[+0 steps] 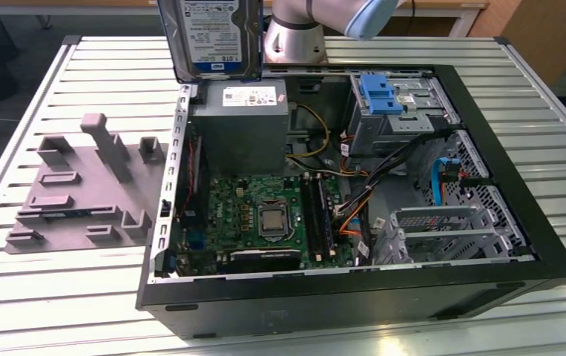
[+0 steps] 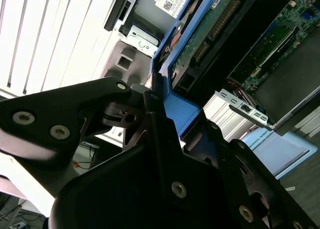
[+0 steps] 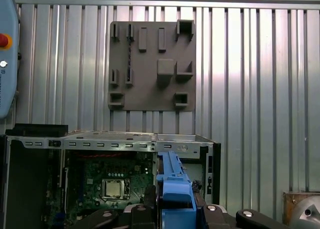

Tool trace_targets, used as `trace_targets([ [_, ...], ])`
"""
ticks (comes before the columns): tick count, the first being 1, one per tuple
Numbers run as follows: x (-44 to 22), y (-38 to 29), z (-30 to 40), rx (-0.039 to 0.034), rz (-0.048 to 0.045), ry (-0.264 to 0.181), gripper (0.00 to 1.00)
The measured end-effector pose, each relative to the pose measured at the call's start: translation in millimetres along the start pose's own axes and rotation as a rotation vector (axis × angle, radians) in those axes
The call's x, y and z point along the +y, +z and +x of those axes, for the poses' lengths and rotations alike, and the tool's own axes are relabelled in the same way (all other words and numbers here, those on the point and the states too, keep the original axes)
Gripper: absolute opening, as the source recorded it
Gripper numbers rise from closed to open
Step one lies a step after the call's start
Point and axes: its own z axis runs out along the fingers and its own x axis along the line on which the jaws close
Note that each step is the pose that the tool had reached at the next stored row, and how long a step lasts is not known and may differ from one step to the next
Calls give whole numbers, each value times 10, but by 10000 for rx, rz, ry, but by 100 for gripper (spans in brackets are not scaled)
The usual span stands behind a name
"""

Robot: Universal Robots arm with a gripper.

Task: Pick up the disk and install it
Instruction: 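Pick up the disk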

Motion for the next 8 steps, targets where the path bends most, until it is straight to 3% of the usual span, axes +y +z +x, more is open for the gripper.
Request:
trace_targets([
  [8,-12,-1,2,1,0,-2,36],
])
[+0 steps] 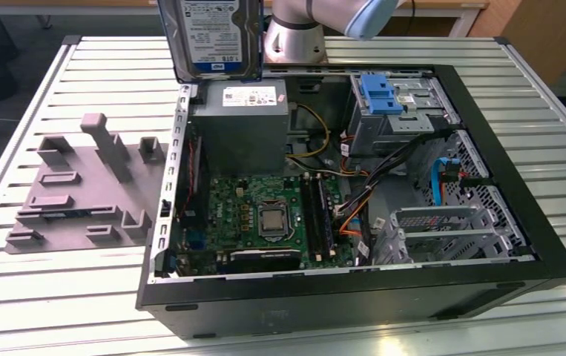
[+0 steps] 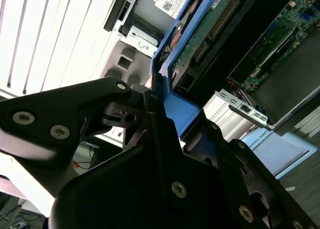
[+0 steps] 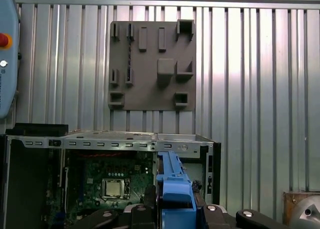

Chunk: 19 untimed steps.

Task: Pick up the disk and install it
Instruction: 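Pick up the disk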

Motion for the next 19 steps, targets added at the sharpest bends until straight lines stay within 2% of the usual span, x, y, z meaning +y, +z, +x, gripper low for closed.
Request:
trace_targets([
  [1,-20,-1,0,-1,-1,2,36],
  [7,-251,-7,0,-1,0,2,36],
  [12,-416,-12,0,-1,0,2,36],
  [16,-507,-15,1,-1,0,1,36],
  [19,-531,-17,1,0,-1,1,36],
])
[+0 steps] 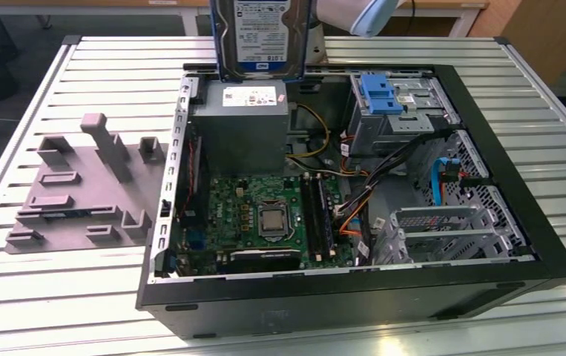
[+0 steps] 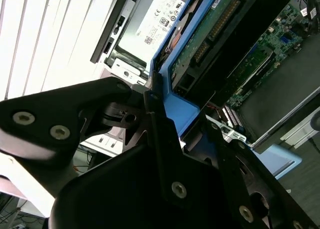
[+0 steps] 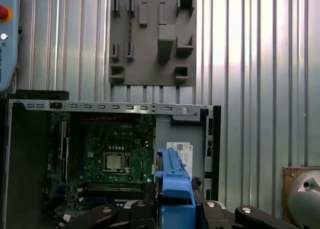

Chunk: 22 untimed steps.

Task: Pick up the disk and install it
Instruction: 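Pick up the disk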

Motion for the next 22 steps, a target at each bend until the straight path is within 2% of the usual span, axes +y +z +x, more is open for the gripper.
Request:
trace_targets([
  [13,-3,0,9,-1,1,-1,36],
  [16,-3,0,78,0,0,2,36],
  [22,-2,6,298,-2,1,5,36],
])
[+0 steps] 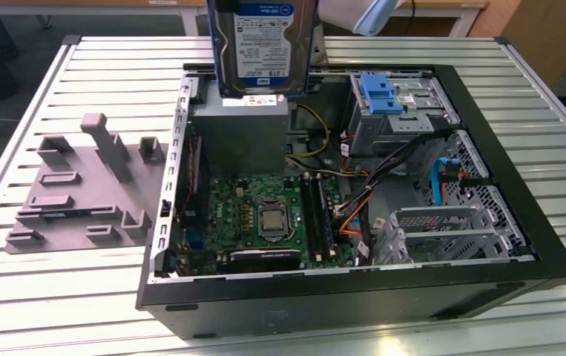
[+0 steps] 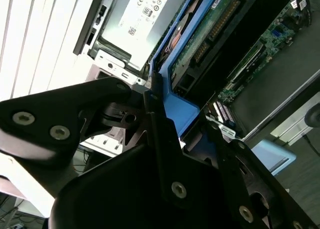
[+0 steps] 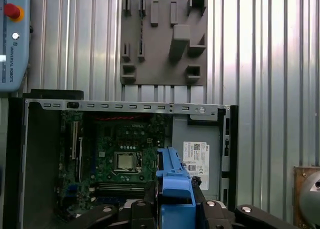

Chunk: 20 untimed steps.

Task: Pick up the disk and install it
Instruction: 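Pick up the disk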

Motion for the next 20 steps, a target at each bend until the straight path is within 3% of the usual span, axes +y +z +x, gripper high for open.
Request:
trace_targets([
  [6,0,3,192,1,0,3,36],
  [10,-17,5,224,0,0,5,36],
  [13,-122,2,226,0,0,5,36],
  [20,-434,-6,227,0,0,5,36],
])
